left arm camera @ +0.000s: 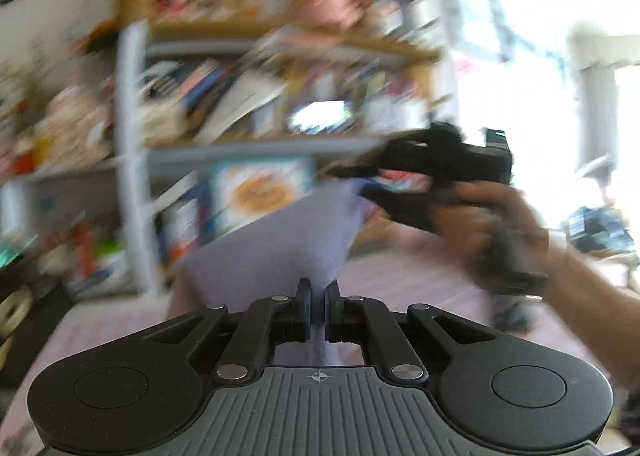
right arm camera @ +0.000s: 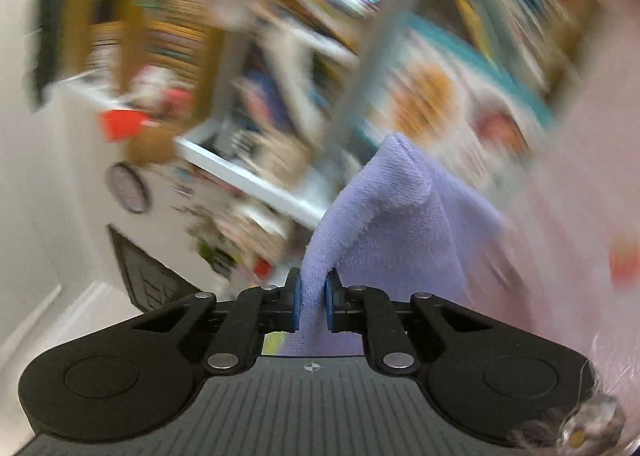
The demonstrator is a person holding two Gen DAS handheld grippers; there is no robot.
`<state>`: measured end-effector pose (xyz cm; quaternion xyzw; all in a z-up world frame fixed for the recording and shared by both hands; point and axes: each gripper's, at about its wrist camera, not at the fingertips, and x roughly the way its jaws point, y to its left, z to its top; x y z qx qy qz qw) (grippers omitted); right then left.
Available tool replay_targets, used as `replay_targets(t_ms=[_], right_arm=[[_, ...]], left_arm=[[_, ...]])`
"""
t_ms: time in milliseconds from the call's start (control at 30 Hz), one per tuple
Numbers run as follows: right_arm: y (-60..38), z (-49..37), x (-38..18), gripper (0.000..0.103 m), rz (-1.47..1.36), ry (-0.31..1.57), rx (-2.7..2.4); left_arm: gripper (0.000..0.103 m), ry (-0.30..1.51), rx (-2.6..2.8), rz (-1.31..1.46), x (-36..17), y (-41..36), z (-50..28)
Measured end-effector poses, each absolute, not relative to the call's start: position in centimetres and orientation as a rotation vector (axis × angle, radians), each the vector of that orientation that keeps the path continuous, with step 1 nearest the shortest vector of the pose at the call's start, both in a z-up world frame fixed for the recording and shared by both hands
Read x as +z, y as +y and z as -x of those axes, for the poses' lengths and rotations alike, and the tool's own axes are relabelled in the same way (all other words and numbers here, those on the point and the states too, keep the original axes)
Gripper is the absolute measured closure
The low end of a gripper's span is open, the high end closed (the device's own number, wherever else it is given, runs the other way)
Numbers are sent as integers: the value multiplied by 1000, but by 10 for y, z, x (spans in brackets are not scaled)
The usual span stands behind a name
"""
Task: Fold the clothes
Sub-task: 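Lift the sweater with both grippers and shake it open above the mat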
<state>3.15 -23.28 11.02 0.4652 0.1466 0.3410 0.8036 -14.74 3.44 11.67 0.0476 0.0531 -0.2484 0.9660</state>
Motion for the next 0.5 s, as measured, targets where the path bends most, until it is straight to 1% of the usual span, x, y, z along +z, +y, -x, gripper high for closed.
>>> replay_targets(t_ms=[200,267,333,400,500], right_arm=[[-248,-7,222,93,-724,-32,834],[-240,1,244,93,-641,-102,889],[-226,-3,249,93,-578,-68,900],[-206,-19,236,93,-542,47,874],[-166,-61,182,92,-467,296,773]], left_arm=[[99,-98,-822,89,165,33,157],[99,-88,-896,193,165,46,151],[99,-46,-944,292,160,62,141],[99,52,-910,353,141,75,126],[98,258,-748,379,96,92,103]])
